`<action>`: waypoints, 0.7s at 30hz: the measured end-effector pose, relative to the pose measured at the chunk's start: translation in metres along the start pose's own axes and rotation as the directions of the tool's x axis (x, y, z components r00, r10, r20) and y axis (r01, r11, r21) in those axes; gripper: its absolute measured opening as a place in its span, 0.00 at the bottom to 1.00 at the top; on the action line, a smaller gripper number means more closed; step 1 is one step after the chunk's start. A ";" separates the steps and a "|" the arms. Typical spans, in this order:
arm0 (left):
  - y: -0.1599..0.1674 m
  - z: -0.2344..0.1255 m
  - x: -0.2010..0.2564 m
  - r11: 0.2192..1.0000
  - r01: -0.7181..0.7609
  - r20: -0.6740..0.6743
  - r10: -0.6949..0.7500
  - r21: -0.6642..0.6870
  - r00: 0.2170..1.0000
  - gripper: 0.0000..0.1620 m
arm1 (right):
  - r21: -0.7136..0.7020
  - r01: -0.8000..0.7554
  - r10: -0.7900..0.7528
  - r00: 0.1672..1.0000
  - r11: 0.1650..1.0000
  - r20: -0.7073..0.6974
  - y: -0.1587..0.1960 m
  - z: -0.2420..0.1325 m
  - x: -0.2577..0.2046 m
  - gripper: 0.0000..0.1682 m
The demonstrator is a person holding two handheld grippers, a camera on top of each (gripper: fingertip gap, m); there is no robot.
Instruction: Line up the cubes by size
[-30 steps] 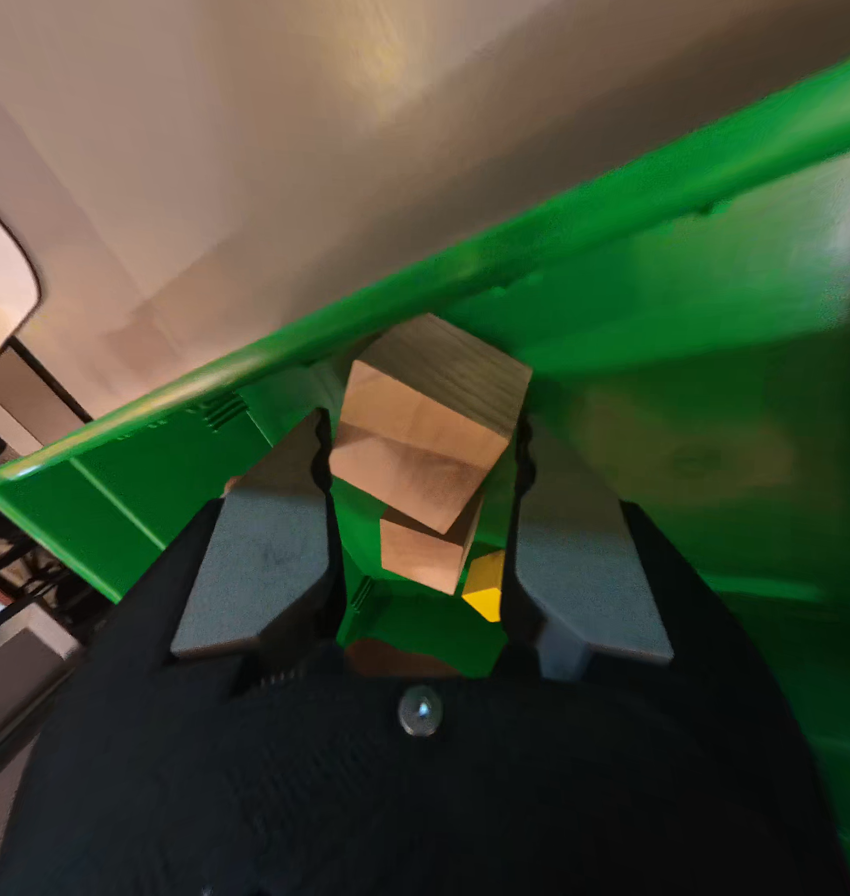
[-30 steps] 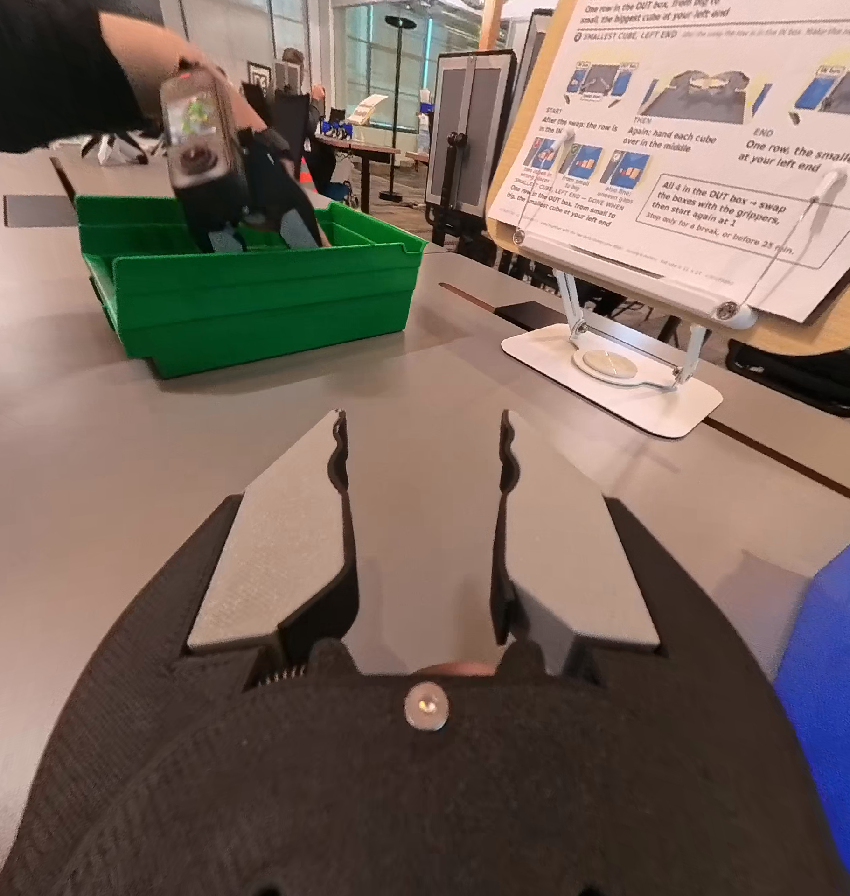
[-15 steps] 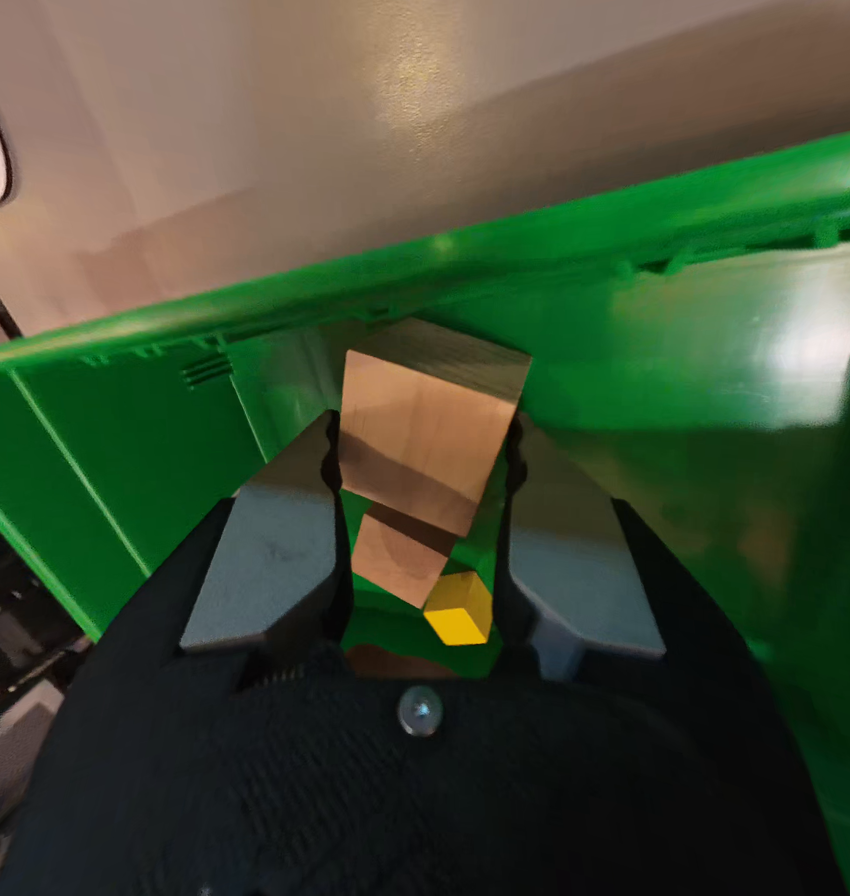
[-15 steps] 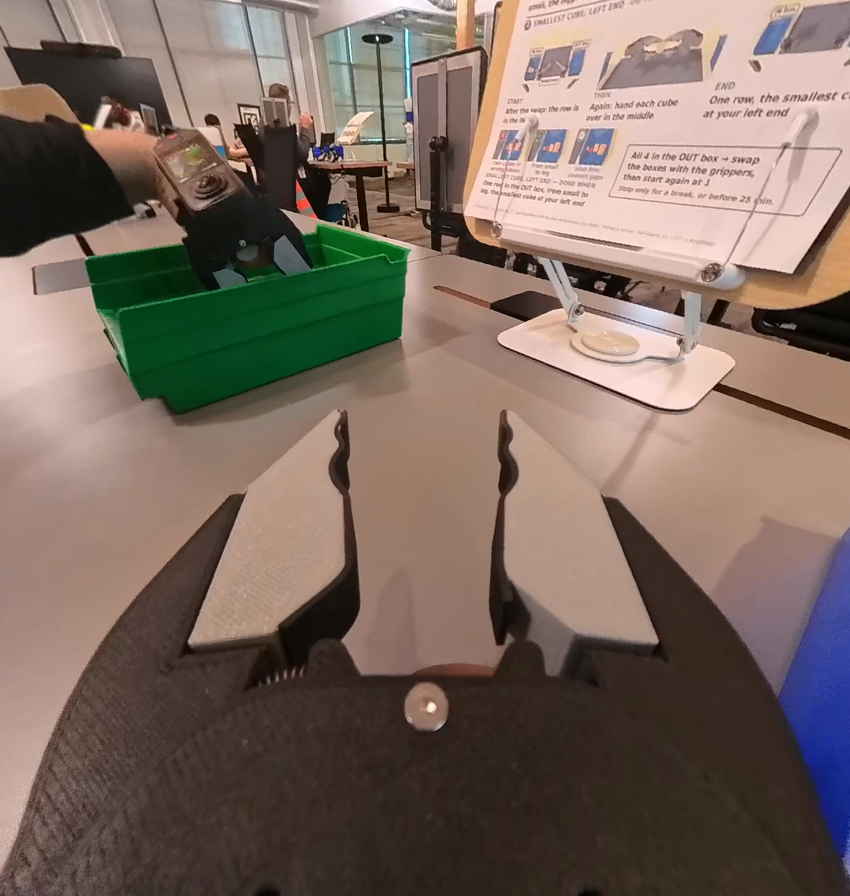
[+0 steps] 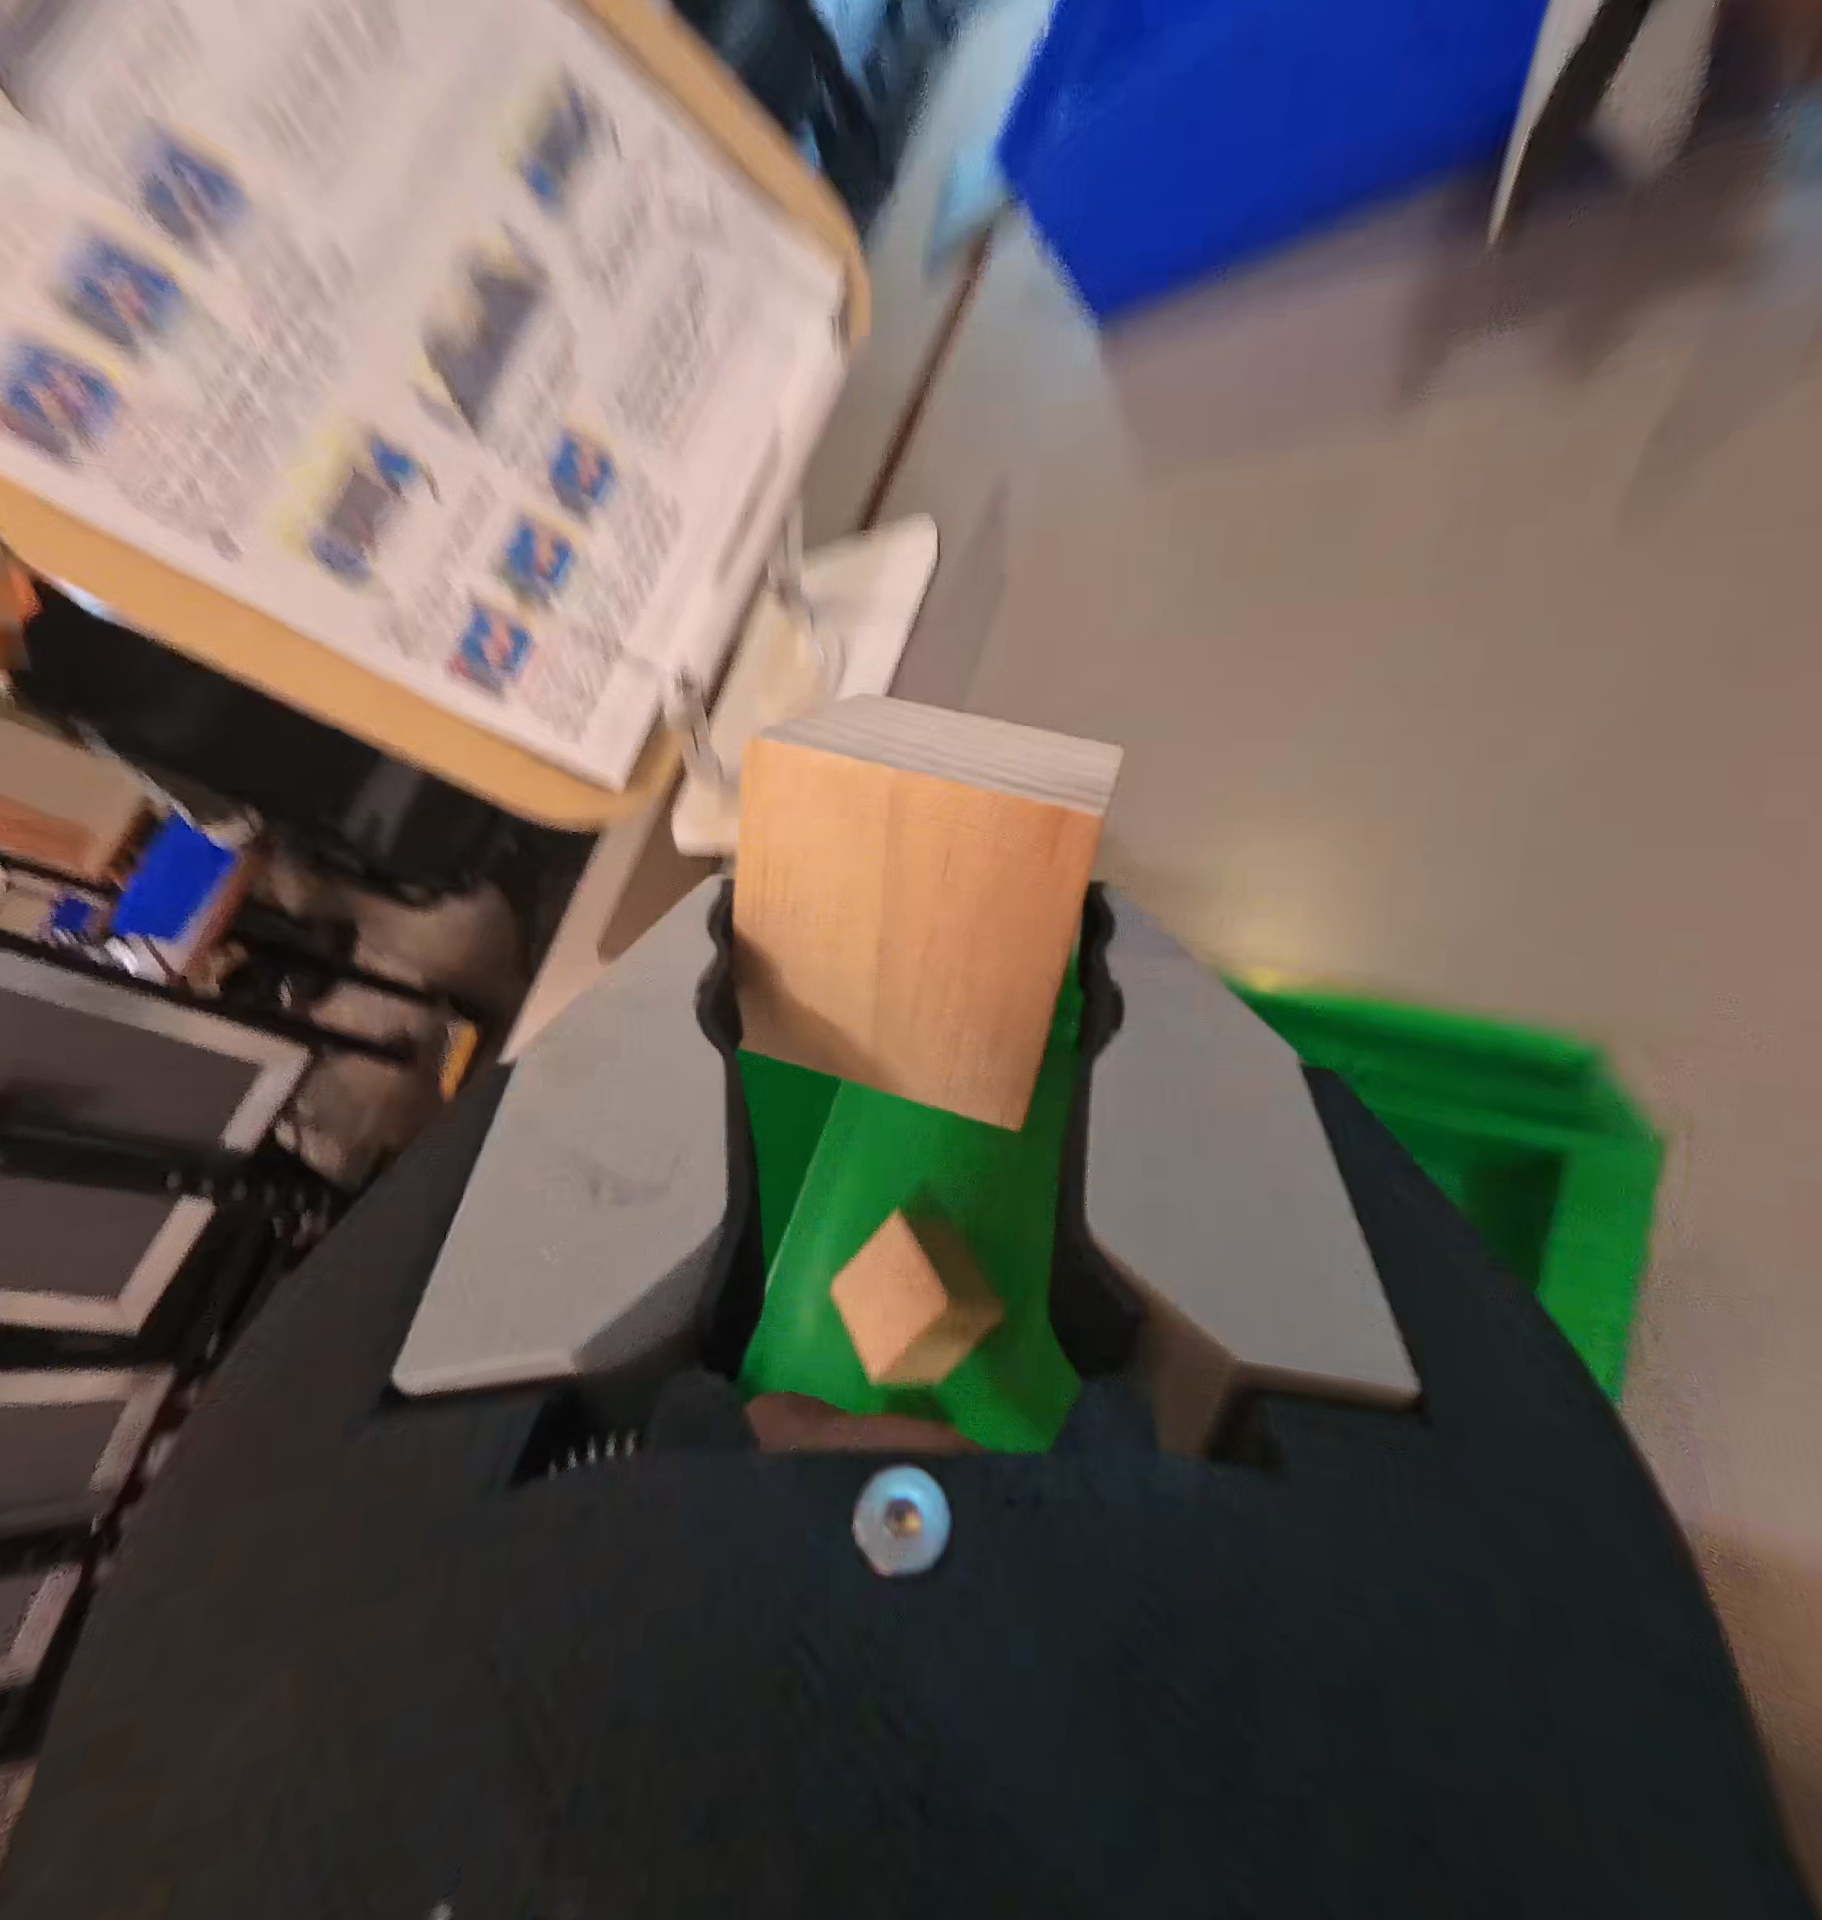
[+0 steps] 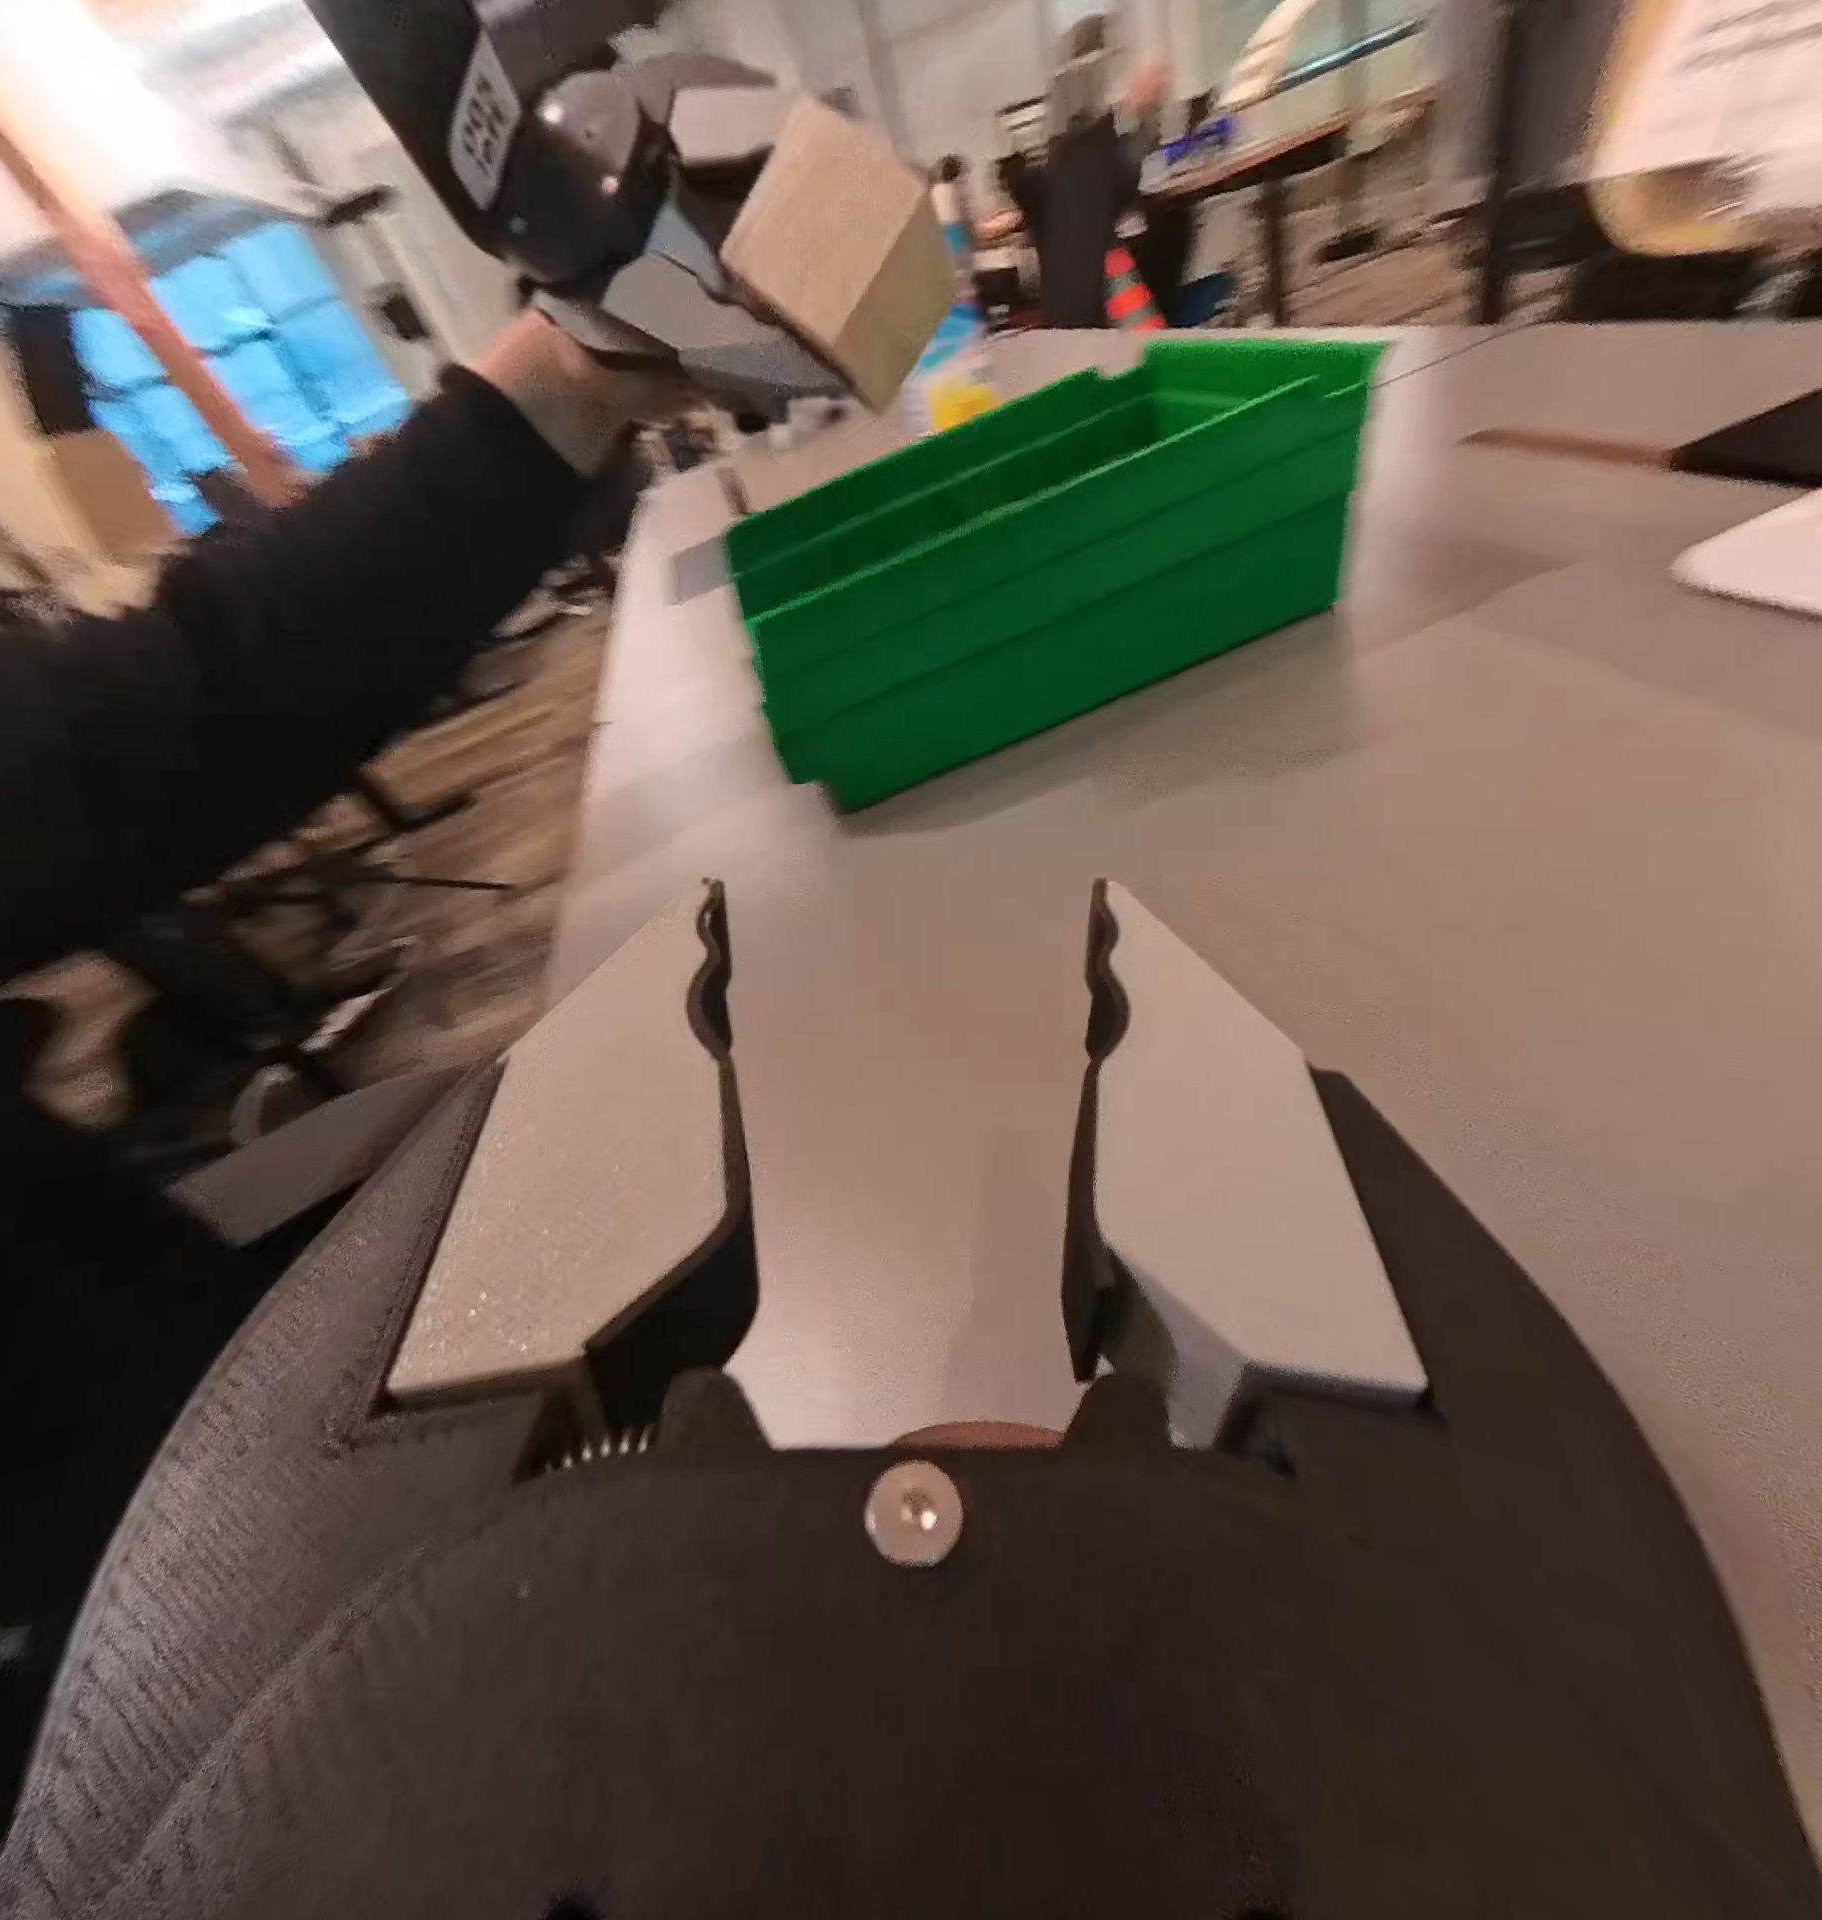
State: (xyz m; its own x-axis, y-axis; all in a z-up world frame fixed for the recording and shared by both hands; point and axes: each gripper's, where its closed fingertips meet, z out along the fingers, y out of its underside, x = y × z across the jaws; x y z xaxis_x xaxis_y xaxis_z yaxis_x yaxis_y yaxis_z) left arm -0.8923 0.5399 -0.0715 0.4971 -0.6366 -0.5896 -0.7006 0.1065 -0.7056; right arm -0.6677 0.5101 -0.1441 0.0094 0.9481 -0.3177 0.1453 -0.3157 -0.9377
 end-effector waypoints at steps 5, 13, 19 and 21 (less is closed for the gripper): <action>-0.097 -0.018 0.076 0.953 -0.157 0.045 0.151 0.259 0.988 0.39 | -0.007 -0.094 0.092 0.952 0.996 0.294 -0.001 0.006 -0.048 0.46; -0.165 0.021 0.179 0.848 -0.201 0.127 0.158 0.491 0.979 0.40 | 0.001 -0.237 0.193 0.791 0.971 0.580 -0.018 -0.009 -0.091 0.52; -0.146 0.067 0.193 0.894 -0.265 0.176 0.213 0.362 0.961 0.40 | -0.098 -0.357 0.345 0.736 0.929 0.583 -0.007 0.000 -0.079 0.37; -0.144 0.074 0.196 0.898 -0.257 0.165 0.210 0.357 0.964 0.39 | -0.123 -0.363 0.362 0.719 0.924 0.593 -0.001 0.004 -0.081 0.36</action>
State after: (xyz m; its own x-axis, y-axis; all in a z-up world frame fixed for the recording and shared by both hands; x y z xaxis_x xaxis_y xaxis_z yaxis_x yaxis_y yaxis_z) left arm -0.6560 0.4557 -0.1144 0.4164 -0.4646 -0.7815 -0.5743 0.5319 -0.6223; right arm -0.6724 0.4337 -0.1178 -0.5276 0.5457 -0.6510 0.2529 -0.6307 -0.7337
